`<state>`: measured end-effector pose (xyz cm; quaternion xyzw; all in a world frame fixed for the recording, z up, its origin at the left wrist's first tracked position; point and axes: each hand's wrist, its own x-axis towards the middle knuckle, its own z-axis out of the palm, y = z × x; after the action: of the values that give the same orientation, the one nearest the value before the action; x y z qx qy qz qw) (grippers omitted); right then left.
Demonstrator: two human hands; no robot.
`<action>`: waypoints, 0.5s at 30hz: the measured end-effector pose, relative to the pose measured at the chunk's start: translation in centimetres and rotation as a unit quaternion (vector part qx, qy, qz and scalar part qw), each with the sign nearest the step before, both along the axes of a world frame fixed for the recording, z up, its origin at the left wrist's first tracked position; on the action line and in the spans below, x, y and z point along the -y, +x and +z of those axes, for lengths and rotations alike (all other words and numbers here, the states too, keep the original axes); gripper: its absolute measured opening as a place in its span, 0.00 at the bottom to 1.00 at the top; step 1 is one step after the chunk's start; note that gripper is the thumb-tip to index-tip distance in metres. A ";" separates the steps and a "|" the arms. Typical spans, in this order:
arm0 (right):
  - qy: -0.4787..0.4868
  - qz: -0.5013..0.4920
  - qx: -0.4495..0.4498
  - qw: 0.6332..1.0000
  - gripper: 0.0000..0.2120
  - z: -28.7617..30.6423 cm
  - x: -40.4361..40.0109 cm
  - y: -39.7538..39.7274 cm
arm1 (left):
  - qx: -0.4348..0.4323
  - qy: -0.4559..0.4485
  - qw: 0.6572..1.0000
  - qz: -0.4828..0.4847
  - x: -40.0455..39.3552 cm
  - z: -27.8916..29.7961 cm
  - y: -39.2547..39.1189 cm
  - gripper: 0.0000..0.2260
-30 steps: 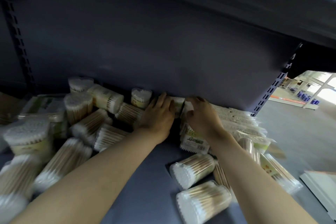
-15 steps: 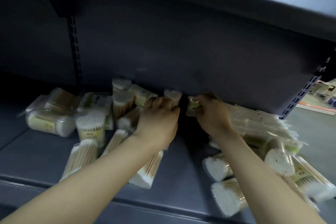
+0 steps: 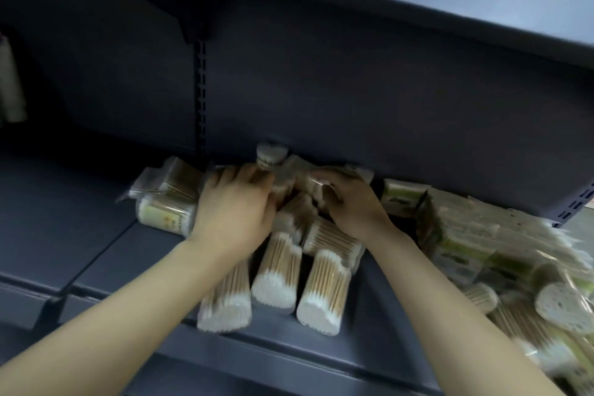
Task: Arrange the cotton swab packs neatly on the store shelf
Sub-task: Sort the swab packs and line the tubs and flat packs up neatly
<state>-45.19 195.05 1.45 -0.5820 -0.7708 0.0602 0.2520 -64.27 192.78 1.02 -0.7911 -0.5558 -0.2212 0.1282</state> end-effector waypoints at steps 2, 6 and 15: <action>-0.007 0.029 0.006 1.000 0.18 -0.3 -0.6 -0.8 | 0.006 -0.016 1.000 0.003 -0.2 -0.3 -1.2 0.18; -0.002 0.069 0.044 0.997 0.18 -0.4 -1.5 -2.4 | 0.040 -0.046 0.998 -0.026 -0.6 -0.8 -2.6 0.19; 0.026 0.047 -0.011 0.998 0.15 -0.3 -3.2 -4.0 | 0.088 -0.056 0.993 -0.063 -0.9 -0.3 -3.9 0.22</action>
<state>-49.19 198.29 1.13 -0.5378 -0.7955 0.0581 0.2730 -68.17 193.71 0.69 -0.8082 -0.5252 -0.2658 0.0204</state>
